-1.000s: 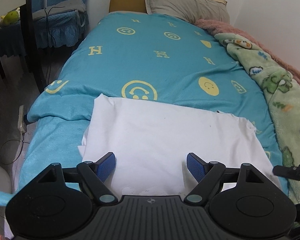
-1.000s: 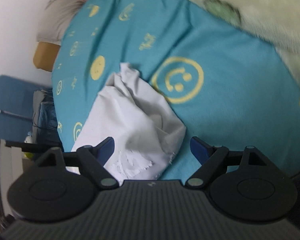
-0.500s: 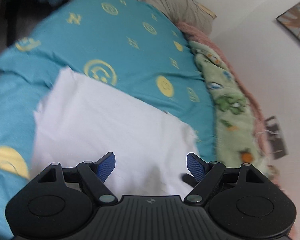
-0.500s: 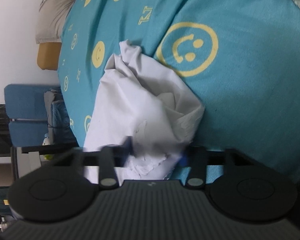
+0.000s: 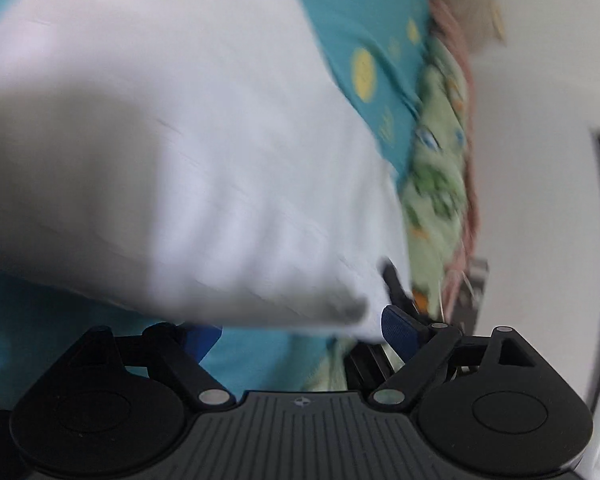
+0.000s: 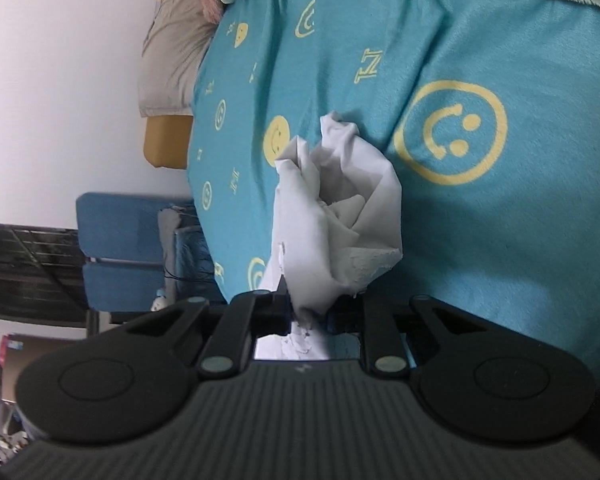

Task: Fold clothes
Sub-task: 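Grasp the folded white T-shirt with both grippers, then lift the folded shirt with both grippers and carry it onto the pink blanket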

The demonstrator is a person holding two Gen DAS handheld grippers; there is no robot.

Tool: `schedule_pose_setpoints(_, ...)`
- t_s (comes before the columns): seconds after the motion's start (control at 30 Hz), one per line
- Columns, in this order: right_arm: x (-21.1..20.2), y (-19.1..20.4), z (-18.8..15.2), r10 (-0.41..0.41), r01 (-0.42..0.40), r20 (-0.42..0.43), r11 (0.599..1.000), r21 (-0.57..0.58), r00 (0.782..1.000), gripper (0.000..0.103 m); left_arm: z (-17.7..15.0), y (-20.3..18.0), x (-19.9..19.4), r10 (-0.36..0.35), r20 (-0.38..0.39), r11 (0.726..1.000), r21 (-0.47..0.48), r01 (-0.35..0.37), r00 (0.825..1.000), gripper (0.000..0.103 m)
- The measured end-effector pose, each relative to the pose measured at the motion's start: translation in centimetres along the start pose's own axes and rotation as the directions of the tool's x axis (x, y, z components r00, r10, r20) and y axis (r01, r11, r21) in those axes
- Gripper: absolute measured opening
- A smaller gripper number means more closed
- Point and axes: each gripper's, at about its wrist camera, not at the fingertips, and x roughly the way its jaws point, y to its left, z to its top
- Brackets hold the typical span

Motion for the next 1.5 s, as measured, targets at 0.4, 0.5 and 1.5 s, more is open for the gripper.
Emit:
schedule_pose_setpoints(0.4, -0.5, 0.1, 0.6, 0.043, -0.043, 0.048, 0.999, 0.008, 0.998, 0.017, 1.1, 1.3, -3.3, -0.077, 0.212, 0.990, -0.100, 0.100, 0.974, 0.065)
schedule_pose_setpoints(0.5, -1.2, 0.5, 0.4, 0.067, -0.066, 0.070, 0.998, -0.014, 0.995, 0.017, 1.0, 0.7, -4.0, -0.107, 0.239, 0.989, -0.075, 0.129, 0.965, 0.054)
schedule_pose_setpoints(1.5, -17.1, 6.4, 4.6, 0.107, -0.064, 0.189, 0.973, -0.221, 0.976, 0.016, -6.4, -15.4, -4.5, -0.217, 0.203, 0.967, 0.182, 0.181, 0.955, 0.021)
